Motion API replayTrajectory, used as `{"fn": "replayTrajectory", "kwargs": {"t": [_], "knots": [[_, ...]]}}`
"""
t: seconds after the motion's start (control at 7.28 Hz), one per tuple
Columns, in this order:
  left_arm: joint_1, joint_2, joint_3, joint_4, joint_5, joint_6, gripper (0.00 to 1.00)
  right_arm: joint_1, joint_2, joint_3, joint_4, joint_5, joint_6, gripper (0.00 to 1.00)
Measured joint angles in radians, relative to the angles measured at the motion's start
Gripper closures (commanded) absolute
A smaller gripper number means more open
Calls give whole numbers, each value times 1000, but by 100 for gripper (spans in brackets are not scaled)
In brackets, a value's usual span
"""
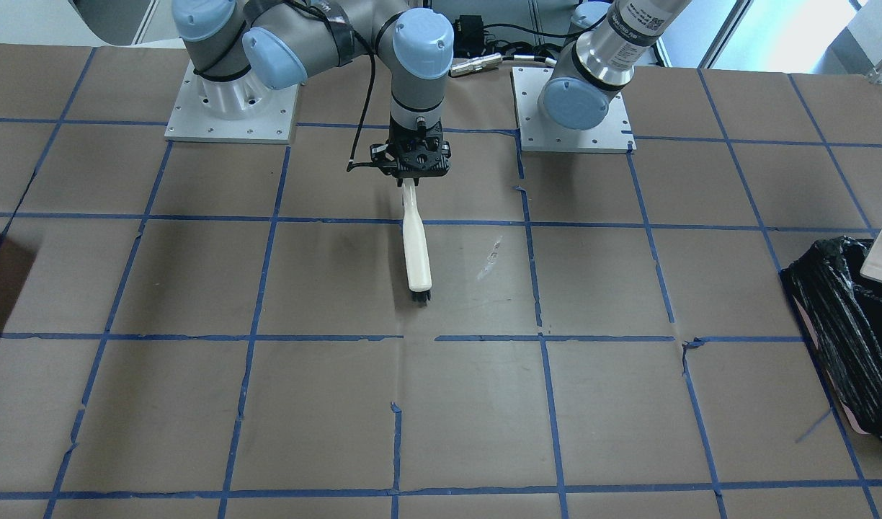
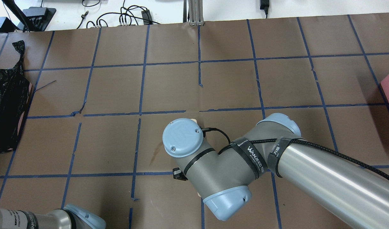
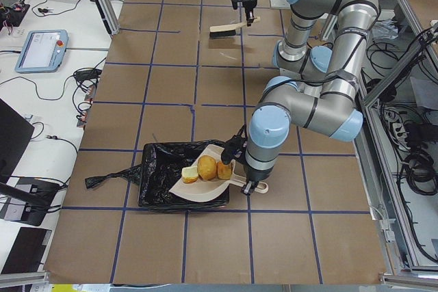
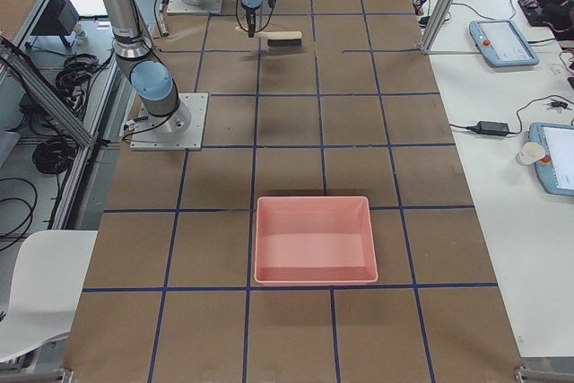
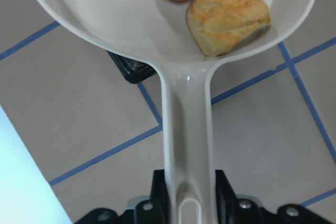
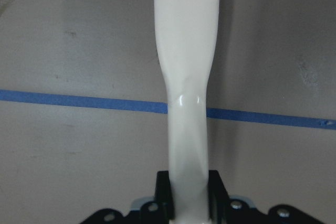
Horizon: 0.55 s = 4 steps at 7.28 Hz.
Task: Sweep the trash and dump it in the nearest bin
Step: 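Tilt the dustpan over the black trash bin with the left gripper to dump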
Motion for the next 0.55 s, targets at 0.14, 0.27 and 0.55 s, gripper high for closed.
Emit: {"fn": "replayTrajectory", "kwargs": {"t": [0.14, 0.27, 0.55], "knots": [[-19, -10, 1, 22, 35, 6, 96, 8, -30, 28, 1, -1, 0, 92], [-27, -28, 4, 40, 55, 21, 96, 18, -68, 64, 1, -1, 11, 92], [-34, -51, 7, 84, 83, 42, 96, 51, -122, 114, 2, 3, 72, 92]]}}
